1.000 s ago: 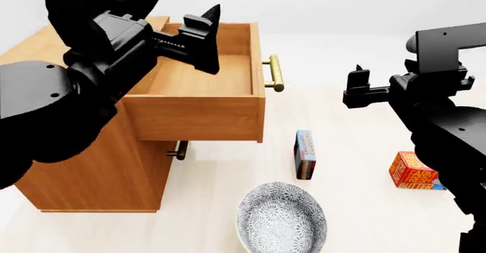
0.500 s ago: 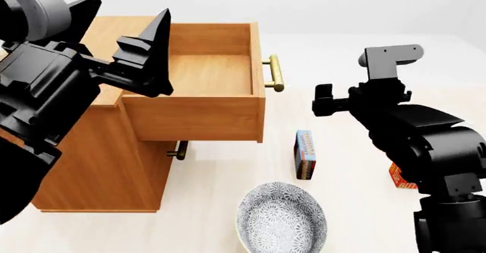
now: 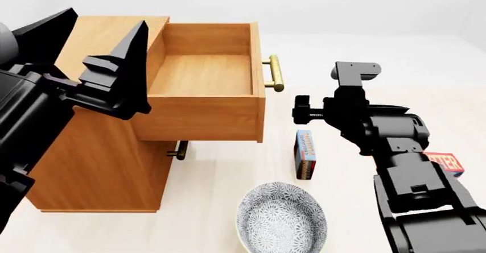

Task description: Put the chocolate pudding in the top drawer of the cabinet and close it.

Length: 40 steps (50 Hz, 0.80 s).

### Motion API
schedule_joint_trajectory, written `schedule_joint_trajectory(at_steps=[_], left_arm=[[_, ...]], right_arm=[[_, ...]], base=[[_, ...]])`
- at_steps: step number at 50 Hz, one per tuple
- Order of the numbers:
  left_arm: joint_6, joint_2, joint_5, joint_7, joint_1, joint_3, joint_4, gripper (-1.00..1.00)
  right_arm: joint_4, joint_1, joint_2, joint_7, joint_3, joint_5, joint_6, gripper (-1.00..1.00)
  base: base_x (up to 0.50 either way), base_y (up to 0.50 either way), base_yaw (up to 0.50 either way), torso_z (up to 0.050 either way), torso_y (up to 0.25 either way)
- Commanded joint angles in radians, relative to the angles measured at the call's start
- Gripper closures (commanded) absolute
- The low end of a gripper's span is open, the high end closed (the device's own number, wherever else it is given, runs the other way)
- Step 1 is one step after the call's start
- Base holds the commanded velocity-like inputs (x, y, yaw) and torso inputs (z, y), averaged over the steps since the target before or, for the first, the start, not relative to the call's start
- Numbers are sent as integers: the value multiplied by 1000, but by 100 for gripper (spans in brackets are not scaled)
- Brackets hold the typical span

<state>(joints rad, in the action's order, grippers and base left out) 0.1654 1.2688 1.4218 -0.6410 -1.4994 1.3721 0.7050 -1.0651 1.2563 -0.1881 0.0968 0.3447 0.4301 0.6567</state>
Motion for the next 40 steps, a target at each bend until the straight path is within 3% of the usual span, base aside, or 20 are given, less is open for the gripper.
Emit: schedule_joint_trajectory(at_steps=[1,40], left_arm=[[26,30,-1,13,24,2,22,-100],[63,-31,-41,60,102,30,-75,-100]], right_arm=[[-242,54,61,55,3,-54,-118,-100],[-243,-45,94,124,-224,-308,-64,-100]], base=[[0,0,0,0,0],[0,0,0,0,0]])
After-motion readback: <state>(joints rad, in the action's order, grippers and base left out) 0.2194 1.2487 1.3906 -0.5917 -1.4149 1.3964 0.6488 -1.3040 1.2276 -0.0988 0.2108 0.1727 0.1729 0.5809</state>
